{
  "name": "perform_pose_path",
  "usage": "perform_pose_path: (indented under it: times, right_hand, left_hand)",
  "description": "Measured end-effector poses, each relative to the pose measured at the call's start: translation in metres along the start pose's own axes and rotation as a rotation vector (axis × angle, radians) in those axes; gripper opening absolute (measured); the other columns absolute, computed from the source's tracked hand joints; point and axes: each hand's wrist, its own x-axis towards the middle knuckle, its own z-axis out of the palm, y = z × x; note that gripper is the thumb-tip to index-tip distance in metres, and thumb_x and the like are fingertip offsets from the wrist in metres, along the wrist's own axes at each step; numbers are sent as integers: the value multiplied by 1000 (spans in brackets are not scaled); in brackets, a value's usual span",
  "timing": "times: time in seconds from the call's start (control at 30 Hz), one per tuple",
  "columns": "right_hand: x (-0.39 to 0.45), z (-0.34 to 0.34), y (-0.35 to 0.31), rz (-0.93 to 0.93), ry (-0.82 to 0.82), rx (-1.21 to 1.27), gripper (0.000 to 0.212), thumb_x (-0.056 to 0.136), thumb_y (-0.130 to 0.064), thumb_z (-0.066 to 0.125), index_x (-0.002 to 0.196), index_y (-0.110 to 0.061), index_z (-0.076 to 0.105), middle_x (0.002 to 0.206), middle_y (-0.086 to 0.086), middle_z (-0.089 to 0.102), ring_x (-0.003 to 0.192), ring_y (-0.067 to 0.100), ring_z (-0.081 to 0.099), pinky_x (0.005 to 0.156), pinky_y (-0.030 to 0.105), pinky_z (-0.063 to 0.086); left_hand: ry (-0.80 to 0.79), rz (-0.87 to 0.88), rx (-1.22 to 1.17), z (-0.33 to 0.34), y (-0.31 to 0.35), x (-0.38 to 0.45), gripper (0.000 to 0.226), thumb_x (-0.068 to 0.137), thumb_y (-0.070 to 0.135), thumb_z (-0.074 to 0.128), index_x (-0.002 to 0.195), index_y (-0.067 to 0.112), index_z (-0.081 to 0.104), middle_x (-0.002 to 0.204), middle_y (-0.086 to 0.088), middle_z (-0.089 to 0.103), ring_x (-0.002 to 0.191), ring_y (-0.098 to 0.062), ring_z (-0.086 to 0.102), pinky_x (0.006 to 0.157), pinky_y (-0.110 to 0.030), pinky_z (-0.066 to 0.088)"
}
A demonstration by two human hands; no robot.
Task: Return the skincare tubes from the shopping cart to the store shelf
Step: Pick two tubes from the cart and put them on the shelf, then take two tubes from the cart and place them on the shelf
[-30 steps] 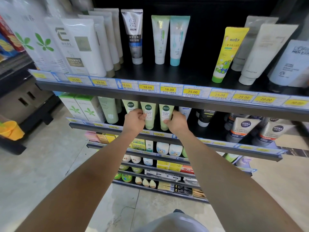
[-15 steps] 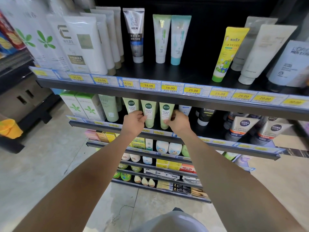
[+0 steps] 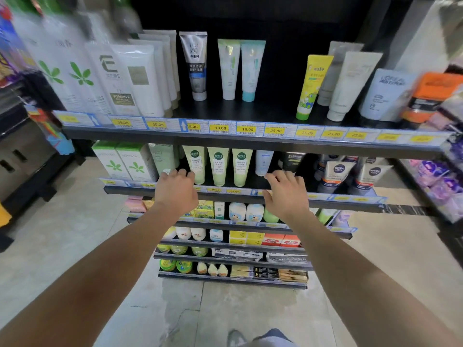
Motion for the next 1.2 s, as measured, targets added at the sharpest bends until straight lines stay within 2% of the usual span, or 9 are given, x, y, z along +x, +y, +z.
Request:
perform_pose_path:
  times: [0.2, 0.3, 0.4, 0.5, 0.67, 0.83, 0.9, 1.0, 1.2]
  right_hand:
    - [-64, -42, 23, 136, 42, -63, 41, 85, -30, 59, 124, -18, 61, 121, 5, 62, 113, 32, 54, 93, 50, 43]
    - [-100, -65, 45, 218, 86, -112, 42, 80, -28, 65, 121, -18, 62, 115, 7, 64, 108, 34, 58, 88, 48, 47]
    - [-136, -85, 72, 295, 55, -142, 45, 76, -27, 68, 118, -18, 61, 111, 9, 63, 103, 36, 60, 81, 45, 49]
    - [-176, -103, 107, 395, -13, -176, 45, 82, -35, 63, 124, -23, 55, 124, 5, 58, 114, 30, 54, 86, 41, 47]
    - [-254, -121, 185, 553, 17, -136, 53, 87, -36, 59, 137, -24, 47, 138, 3, 52, 125, 28, 48, 96, 42, 46]
    - [-338, -135, 278, 709, 15, -137, 44, 84, -33, 58, 126, -22, 52, 128, 2, 55, 115, 28, 51, 86, 41, 43]
    - [-369, -142, 312, 746, 22, -154, 42, 84, -32, 58, 124, -22, 53, 127, 2, 55, 113, 28, 51, 84, 40, 42]
    - [-419, -153, 363, 819, 21, -149, 44, 87, -35, 56, 129, -22, 50, 129, 2, 52, 117, 28, 49, 87, 40, 42]
    - [-521, -170, 458, 987, -25, -155, 48, 85, -41, 56, 129, -24, 48, 131, 4, 51, 121, 30, 47, 95, 44, 43]
  left_hand:
    - [48, 107, -87, -22, 15, -10, 35, 87, 33, 48, 116, 16, 57, 104, -5, 61, 96, -26, 57, 81, -39, 46]
    - [85, 193, -128, -32, 44, -12, 37, 88, 34, 48, 120, 17, 58, 109, -5, 63, 102, -26, 57, 84, -40, 47]
    - [110, 275, -120, -47, 84, -17, 38, 88, 34, 48, 120, 17, 58, 108, -4, 63, 102, -26, 57, 84, -40, 48]
    - [124, 365, -137, -68, 135, -23, 35, 88, 32, 47, 118, 16, 57, 108, -4, 61, 102, -26, 56, 85, -40, 45]
    - [175, 520, -108, -105, 241, -40, 40, 90, 36, 46, 124, 17, 57, 111, -4, 61, 103, -26, 57, 84, -40, 48]
    - [212, 655, -70, -146, 376, -70, 34, 85, 38, 50, 109, 17, 61, 99, -5, 63, 96, -28, 59, 80, -39, 45]
    - [210, 677, -68, -161, 429, -83, 34, 85, 38, 52, 110, 17, 59, 104, -6, 64, 99, -28, 59, 79, -38, 44]
    - [193, 730, -87, -178, 504, -104, 31, 84, 37, 53, 108, 17, 58, 104, -6, 63, 97, -28, 61, 76, -37, 46]
    - [174, 872, -87, -208, 648, -144, 37, 81, 35, 52, 115, 21, 55, 112, -4, 60, 108, -27, 56, 84, -37, 42]
